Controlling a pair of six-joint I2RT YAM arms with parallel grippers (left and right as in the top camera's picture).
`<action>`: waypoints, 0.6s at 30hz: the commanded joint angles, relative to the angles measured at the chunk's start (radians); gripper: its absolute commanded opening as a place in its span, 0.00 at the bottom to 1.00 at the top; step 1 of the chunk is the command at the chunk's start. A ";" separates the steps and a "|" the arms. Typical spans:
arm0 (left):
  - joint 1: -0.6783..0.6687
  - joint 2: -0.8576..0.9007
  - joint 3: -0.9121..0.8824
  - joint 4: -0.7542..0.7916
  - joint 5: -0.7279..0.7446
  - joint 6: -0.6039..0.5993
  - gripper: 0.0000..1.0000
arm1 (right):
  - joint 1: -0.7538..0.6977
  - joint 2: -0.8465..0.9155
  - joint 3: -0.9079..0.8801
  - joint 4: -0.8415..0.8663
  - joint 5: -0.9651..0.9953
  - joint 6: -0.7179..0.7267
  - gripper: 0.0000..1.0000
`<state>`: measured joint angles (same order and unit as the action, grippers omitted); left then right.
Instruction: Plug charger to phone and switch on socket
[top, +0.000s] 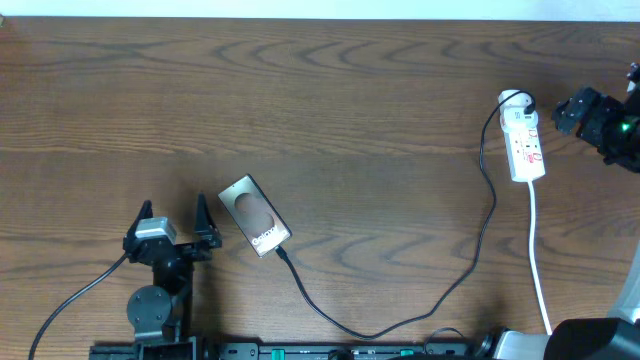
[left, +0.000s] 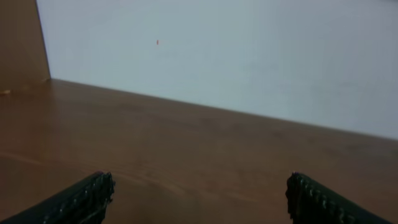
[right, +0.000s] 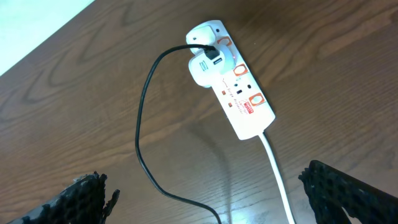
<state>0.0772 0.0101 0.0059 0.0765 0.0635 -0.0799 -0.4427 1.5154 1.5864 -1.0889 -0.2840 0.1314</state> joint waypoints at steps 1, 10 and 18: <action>0.005 -0.009 -0.002 -0.101 0.007 0.028 0.91 | 0.005 -0.004 0.002 -0.004 -0.006 0.013 0.99; 0.005 -0.009 -0.002 -0.145 0.007 0.082 0.91 | 0.005 -0.004 0.002 -0.004 -0.006 0.013 0.99; 0.005 -0.006 -0.002 -0.143 0.006 0.083 0.91 | 0.005 -0.004 0.002 -0.004 -0.006 0.013 0.99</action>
<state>0.0780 0.0101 0.0139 -0.0223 0.0620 -0.0174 -0.4427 1.5154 1.5860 -1.0904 -0.2840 0.1337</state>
